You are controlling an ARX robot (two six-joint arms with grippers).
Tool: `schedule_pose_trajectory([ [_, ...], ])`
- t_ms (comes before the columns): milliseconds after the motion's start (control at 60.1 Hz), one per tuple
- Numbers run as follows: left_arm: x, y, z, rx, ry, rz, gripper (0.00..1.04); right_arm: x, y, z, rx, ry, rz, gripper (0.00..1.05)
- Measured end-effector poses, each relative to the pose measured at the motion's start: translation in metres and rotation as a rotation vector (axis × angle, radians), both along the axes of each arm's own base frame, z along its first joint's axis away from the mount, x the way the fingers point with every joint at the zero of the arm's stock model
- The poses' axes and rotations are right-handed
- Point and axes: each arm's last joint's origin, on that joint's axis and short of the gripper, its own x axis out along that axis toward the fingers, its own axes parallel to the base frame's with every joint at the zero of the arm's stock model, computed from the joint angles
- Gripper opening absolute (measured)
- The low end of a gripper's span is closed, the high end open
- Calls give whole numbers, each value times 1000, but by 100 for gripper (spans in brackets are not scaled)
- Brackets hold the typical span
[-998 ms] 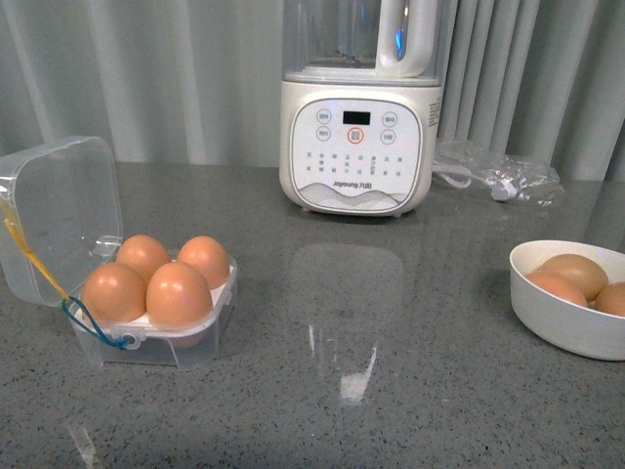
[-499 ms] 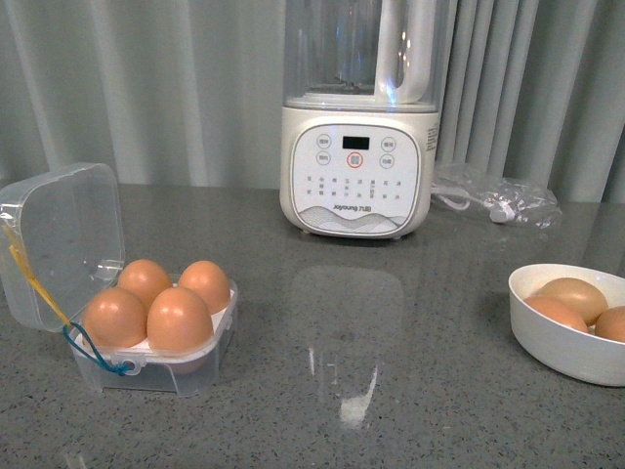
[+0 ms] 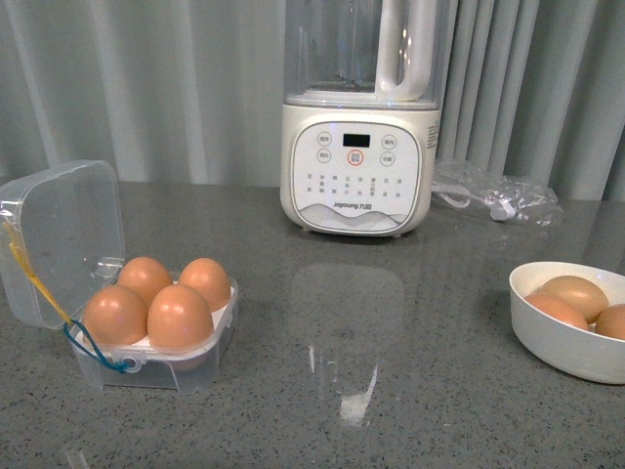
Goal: Put egg into box
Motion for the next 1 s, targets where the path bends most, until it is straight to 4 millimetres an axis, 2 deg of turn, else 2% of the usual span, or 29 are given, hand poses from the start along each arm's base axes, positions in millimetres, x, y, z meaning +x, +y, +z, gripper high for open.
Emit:
schedule_pose_trajectory([
  [499, 0, 0, 0, 0, 0, 0, 98, -11, 3, -18, 0, -12, 17, 3],
  [998, 0, 0, 0, 0, 0, 0, 98, -25, 3, -21, -1, -9, 17, 3],
])
